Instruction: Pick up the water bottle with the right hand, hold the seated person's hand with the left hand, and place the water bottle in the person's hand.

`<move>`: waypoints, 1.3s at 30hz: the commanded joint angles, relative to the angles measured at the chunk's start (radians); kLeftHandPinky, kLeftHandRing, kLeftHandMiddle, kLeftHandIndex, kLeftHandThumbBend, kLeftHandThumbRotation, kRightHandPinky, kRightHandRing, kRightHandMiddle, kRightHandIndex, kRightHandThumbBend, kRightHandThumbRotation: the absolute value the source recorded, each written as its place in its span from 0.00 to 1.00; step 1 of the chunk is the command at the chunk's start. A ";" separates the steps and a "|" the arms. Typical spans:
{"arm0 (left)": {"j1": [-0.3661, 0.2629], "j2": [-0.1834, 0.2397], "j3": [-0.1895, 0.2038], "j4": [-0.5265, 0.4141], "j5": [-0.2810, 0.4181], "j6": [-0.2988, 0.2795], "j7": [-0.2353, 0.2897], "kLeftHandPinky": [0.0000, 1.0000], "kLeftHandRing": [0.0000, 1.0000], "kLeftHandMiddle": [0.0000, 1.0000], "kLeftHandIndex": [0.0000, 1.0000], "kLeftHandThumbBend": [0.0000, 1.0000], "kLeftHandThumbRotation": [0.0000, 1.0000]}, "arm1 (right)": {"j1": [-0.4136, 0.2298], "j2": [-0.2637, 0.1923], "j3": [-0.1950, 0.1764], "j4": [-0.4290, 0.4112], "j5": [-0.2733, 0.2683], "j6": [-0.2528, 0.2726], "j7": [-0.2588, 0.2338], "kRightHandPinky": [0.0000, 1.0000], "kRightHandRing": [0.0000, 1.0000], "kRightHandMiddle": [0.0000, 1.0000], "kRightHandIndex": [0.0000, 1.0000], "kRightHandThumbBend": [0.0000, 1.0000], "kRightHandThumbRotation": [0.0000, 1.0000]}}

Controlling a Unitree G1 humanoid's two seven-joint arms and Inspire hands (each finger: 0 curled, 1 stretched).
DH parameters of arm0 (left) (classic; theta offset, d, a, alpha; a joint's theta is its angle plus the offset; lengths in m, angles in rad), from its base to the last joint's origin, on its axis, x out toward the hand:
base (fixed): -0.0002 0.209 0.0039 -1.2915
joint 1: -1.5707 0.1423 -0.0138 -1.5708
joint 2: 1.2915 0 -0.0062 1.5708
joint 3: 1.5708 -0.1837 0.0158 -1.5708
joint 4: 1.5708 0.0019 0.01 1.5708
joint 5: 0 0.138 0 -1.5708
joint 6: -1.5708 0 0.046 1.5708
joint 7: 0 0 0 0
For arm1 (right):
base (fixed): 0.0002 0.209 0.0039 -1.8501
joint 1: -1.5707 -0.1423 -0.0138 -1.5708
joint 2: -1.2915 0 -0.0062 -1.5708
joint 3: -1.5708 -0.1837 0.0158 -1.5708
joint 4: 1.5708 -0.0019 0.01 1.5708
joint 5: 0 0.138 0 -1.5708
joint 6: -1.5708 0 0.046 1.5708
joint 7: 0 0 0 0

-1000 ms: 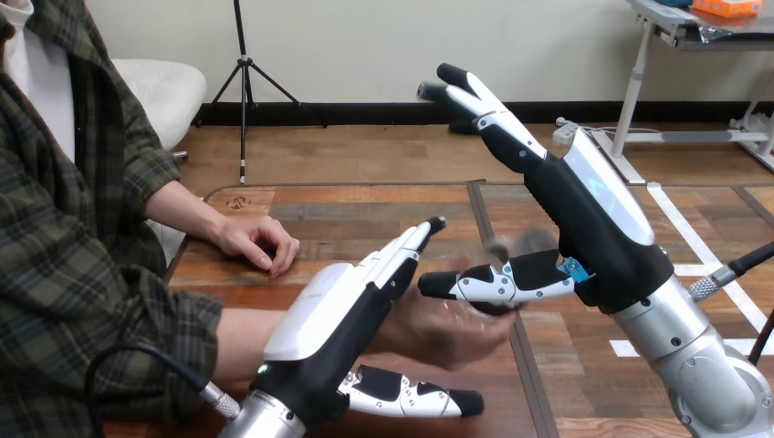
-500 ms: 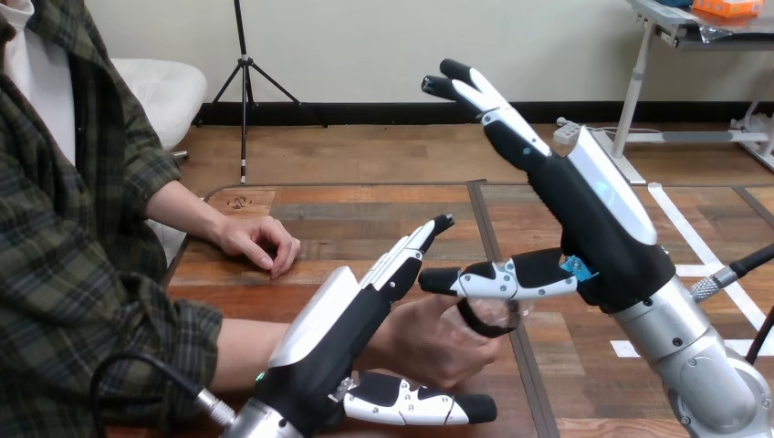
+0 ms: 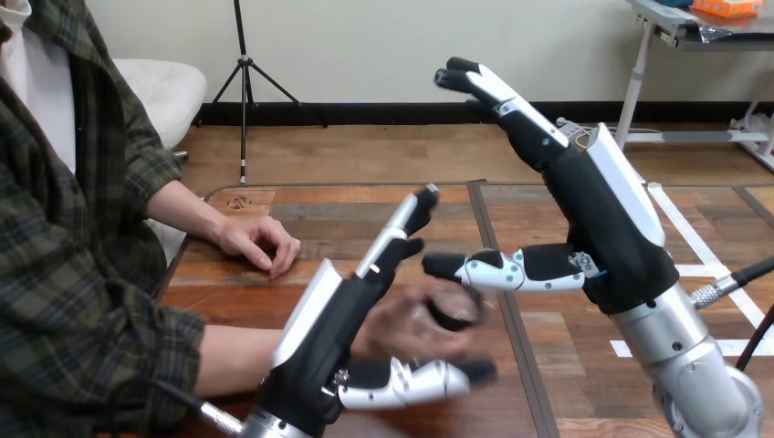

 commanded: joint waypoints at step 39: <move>0.006 -0.235 0.067 0.169 0.141 -0.297 0.242 0.57 0.70 0.75 0.77 0.29 0.99 | 0.117 0.233 -0.013 0.070 0.110 -0.174 -0.108 0.60 0.69 0.74 0.68 0.41 0.14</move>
